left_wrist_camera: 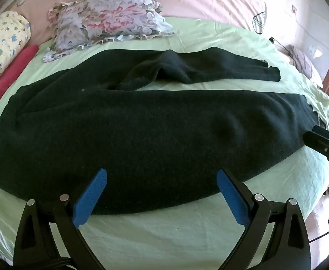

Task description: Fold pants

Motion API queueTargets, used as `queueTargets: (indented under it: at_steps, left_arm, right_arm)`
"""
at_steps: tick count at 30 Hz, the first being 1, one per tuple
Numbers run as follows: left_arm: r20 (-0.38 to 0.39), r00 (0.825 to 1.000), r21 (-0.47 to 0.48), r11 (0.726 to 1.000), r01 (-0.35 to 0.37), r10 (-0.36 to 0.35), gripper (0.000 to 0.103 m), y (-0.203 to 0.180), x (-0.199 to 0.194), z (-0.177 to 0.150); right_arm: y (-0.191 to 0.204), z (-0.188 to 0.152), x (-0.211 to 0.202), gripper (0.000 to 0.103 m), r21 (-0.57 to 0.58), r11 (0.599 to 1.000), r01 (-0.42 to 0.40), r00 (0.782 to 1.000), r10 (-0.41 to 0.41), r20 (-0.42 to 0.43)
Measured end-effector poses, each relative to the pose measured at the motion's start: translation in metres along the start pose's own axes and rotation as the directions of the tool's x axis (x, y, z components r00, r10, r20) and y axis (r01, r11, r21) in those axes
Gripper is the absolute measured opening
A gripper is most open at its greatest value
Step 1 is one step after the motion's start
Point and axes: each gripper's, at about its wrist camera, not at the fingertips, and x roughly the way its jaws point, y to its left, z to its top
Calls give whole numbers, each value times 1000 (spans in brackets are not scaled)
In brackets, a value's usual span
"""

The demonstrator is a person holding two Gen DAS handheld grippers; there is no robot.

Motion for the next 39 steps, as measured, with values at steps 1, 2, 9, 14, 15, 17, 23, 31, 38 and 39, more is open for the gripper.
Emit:
queueTargets:
  at_steps: [1, 2, 9, 14, 15, 17, 23, 31, 38, 39]
  left_arm:
    - [0, 1000, 0, 1000, 0, 0, 98, 0, 0, 0]
    - [0, 1000, 1, 1000, 0, 0, 98, 0, 0, 0]
    - [0, 1000, 0, 1000, 0, 0, 98, 0, 0, 0]
    - [1, 1000, 1, 1000, 0, 0, 98, 0, 0, 0]
    - [0, 1000, 2, 1000, -1, 1, 98, 1, 0, 0]
    - [-1, 1000, 1, 1000, 1, -1, 98, 1, 0, 0]
    - [-3, 1000, 0, 1000, 0, 0, 98, 2, 0, 0]
    - [-4, 1000, 1, 1000, 2, -2, 98, 2, 0, 0]
    - [0, 1000, 8, 1000, 12, -12, 98, 2, -2, 6]
    - [1, 1000, 11, 1000, 13, -13, 98, 2, -2, 7]
  right_arm:
    - [0, 0, 0, 91, 1, 1000, 0, 1000, 0, 1]
    - [0, 0, 0, 91, 1, 1000, 0, 1000, 0, 1]
    - [0, 1, -1, 91, 1, 1000, 0, 1000, 0, -1]
    - [0, 1, -1, 91, 0, 1000, -1, 1000, 1, 0]
    - [1, 1, -1, 91, 0, 1000, 0, 1000, 0, -1]
    - [0, 1, -1, 91, 1, 1000, -1, 1000, 1, -2]
    - [0, 0, -1, 91, -4, 1000, 2, 1000, -2, 0]
    - [0, 1, -2, 91, -6, 1000, 6, 1000, -6, 1]
    - [0, 4, -1, 91, -3, 1000, -3, 1000, 3, 4]
    - [-1, 5, -1, 91, 1, 1000, -7, 1000, 7, 4]
